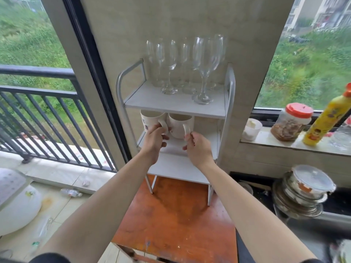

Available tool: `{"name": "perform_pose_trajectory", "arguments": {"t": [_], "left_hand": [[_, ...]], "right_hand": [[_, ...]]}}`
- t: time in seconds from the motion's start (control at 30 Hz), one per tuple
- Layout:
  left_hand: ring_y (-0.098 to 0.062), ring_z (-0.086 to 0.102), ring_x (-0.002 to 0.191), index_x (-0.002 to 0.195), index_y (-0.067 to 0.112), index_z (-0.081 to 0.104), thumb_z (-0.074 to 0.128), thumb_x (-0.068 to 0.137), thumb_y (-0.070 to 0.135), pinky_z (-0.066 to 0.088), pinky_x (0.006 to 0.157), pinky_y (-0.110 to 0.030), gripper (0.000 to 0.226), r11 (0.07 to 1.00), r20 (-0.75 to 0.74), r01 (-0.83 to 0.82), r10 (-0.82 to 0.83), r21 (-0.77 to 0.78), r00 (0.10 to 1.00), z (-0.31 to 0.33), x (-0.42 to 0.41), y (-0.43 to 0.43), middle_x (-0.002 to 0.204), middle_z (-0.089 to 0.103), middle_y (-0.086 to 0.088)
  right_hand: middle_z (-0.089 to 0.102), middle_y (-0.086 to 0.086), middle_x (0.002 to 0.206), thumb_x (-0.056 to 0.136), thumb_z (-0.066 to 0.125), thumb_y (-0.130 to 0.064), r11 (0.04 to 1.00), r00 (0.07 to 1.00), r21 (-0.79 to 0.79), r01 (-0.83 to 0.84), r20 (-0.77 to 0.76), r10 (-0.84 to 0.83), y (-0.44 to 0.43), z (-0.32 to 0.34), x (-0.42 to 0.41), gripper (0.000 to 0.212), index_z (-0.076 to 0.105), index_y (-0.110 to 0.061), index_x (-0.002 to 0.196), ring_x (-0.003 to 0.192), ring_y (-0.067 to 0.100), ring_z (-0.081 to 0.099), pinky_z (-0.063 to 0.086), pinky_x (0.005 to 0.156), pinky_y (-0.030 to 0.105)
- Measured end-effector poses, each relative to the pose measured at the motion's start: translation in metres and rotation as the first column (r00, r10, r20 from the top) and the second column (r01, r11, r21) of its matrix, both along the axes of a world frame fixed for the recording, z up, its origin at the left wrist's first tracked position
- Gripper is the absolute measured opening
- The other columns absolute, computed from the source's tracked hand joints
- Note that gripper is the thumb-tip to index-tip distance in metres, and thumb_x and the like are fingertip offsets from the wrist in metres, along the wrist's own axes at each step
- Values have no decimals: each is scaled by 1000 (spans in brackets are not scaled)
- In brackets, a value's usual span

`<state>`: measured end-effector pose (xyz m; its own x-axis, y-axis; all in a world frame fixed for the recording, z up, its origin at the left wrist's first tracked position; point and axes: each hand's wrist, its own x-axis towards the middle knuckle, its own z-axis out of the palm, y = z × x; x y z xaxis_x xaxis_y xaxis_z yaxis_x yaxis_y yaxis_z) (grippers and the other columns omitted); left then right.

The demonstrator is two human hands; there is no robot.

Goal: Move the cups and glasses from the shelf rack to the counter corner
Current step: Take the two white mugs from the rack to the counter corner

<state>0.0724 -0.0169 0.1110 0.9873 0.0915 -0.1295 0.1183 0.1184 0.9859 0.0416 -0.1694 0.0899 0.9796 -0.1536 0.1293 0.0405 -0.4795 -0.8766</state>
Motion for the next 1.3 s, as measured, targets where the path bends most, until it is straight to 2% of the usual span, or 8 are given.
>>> {"name": "perform_pose_trajectory", "arguments": {"t": [0.17, 0.23, 0.4, 0.53, 0.73, 0.9, 1.1, 1.3], "left_hand": [[-16, 47, 60, 100, 10, 59, 48, 97, 17, 41, 53, -28, 14, 975, -92, -70, 51, -211, 994, 1, -12, 4, 81, 50, -5], [-14, 41, 58, 106, 8, 60, 49, 99, 23, 39, 53, -26, 20, 965, -116, -82, 54, -247, 992, 1, -19, 11, 74, 43, -2], [-12, 37, 57, 95, 11, 58, 43, 101, 25, 37, 53, -26, 21, 985, -113, -106, 90, -138, 990, -3, -46, 18, 69, 39, 0], [-15, 38, 62, 85, 16, 50, 39, 99, 29, 41, 70, -35, 22, 994, -86, -105, 107, 29, 991, -11, -76, 20, 70, 39, -1], [-16, 40, 73, 78, 21, 44, 41, 99, 41, 39, 73, -37, 30, 987, 59, -133, 128, 87, 990, -30, -144, 19, 77, 39, 3], [-9, 42, 71, 80, 28, 51, 38, 101, 43, 38, 70, -31, 30, 994, 140, -58, 44, 97, 989, -49, -190, 10, 72, 45, 15], [-12, 39, 70, 88, 11, 50, 37, 104, 38, 37, 68, -35, 34, 987, 132, 75, -94, 144, 987, -59, -225, -26, 75, 42, 4], [-18, 41, 73, 85, 12, 50, 37, 105, 32, 36, 70, -39, 31, 961, 142, 225, -248, 158, 958, -48, -263, -91, 77, 45, 0]], "right_hand": [[67, 6, 88, 99, 46, -39, 946, 987, 286, 150, -98, -127, 2, 3, -11, 32, 61, -11, 94, 75, 22, 70, 51, 64, 38], [65, 1, 78, 97, 48, -39, 911, 982, 378, 168, -144, -121, 4, 5, -15, 29, 61, -14, 92, 69, 21, 68, 52, 61, 37], [59, 2, 70, 98, 41, -33, 917, 985, 380, 120, -161, -62, 14, 11, -29, 27, 59, -17, 87, 61, 15, 58, 48, 59, 32], [59, 7, 76, 97, 37, -32, 899, 973, 400, 175, -209, -96, 19, 17, -48, 29, 52, -16, 78, 67, 20, 57, 46, 62, 28], [50, -3, 62, 95, 46, -33, 843, 966, 475, 252, -71, -249, 34, -5, -119, 36, 41, -17, 63, 63, 14, 51, 40, 63, 30], [52, -8, 53, 79, 41, -36, 811, 935, 479, 335, -60, -350, 28, -29, -179, 31, 44, -26, 50, 55, 7, 48, 38, 60, 33], [47, -9, 54, 81, 42, -39, 780, 881, 465, 419, -1, -473, -8, -45, -236, 33, 42, -30, 49, 58, 12, 44, 37, 60, 39], [46, -7, 56, 74, 41, -45, 666, 753, 495, 559, 34, -657, -71, -35, -295, 29, 44, -28, 51, 61, 16, 45, 38, 61, 34]]}}
